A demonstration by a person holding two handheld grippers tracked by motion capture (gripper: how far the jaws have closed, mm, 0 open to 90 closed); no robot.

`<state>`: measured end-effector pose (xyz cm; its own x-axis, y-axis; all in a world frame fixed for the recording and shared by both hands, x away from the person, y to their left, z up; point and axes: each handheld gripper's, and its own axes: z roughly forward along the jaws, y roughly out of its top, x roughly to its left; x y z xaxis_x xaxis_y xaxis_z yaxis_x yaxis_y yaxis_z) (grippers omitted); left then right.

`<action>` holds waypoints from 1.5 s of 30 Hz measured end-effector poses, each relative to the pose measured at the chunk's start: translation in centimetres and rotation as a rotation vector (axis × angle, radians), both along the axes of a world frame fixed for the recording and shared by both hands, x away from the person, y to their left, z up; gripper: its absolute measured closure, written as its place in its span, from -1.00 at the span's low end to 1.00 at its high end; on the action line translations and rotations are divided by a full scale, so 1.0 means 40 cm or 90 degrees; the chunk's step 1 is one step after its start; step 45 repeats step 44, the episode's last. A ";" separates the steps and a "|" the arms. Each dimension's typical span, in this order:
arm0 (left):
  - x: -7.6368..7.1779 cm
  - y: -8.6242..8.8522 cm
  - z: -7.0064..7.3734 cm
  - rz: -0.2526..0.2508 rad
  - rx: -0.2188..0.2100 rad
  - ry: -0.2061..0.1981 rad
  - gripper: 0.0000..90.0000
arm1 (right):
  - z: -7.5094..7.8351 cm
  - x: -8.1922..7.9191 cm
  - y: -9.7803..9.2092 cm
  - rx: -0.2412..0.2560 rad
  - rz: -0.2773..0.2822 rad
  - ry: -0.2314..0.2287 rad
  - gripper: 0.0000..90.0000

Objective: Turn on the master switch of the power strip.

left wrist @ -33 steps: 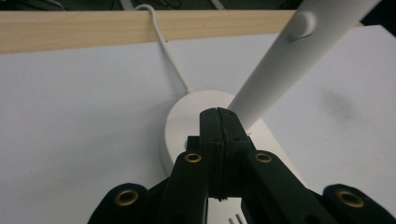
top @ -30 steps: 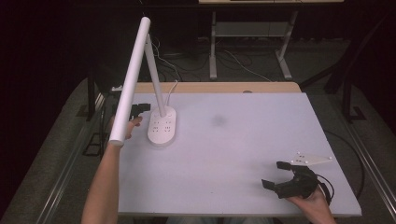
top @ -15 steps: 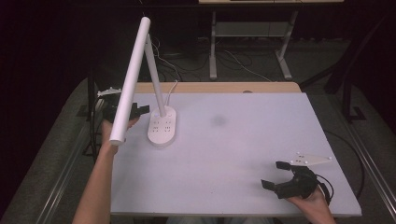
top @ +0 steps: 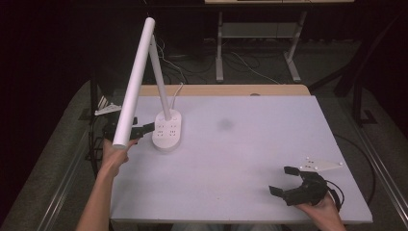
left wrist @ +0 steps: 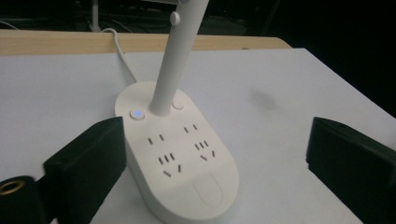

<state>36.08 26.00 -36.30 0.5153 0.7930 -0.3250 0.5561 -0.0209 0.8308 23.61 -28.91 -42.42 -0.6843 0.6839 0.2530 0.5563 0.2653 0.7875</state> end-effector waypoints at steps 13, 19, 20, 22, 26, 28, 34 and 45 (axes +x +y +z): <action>-0.102 -0.015 -0.022 -0.018 -0.014 -0.023 -1.00 | 0.002 -0.002 -0.001 0.003 -0.004 -0.001 -1.00; -0.136 -0.040 -0.031 -0.031 -0.009 -0.031 -1.00 | 0.002 -0.002 -0.003 0.005 -0.005 -0.002 -1.00; -0.143 -0.046 -0.032 -0.035 -0.005 -0.030 -1.00 | 0.003 -0.003 -0.003 0.005 -0.005 -0.003 -1.00; -0.156 -0.058 -0.035 -0.046 -0.006 -0.034 -1.00 | 0.003 -0.003 -0.003 0.005 -0.003 -0.004 -1.00; -0.180 -0.087 -0.048 -0.065 -0.001 -0.037 -1.00 | 0.004 -0.005 -0.004 0.006 -0.005 -0.004 -1.00; -0.189 -0.096 -0.056 -0.074 0.006 -0.040 -1.00 | 0.004 -0.006 -0.005 0.007 -0.007 -0.005 -1.00; -0.214 -0.123 -0.085 -0.101 -0.004 -0.040 -1.00 | 0.005 -0.008 -0.007 0.009 -0.007 -0.005 -1.00; -0.250 -0.152 -0.126 -0.151 0.018 -0.025 -1.00 | 0.007 -0.011 -0.010 0.011 -0.007 -0.010 -1.00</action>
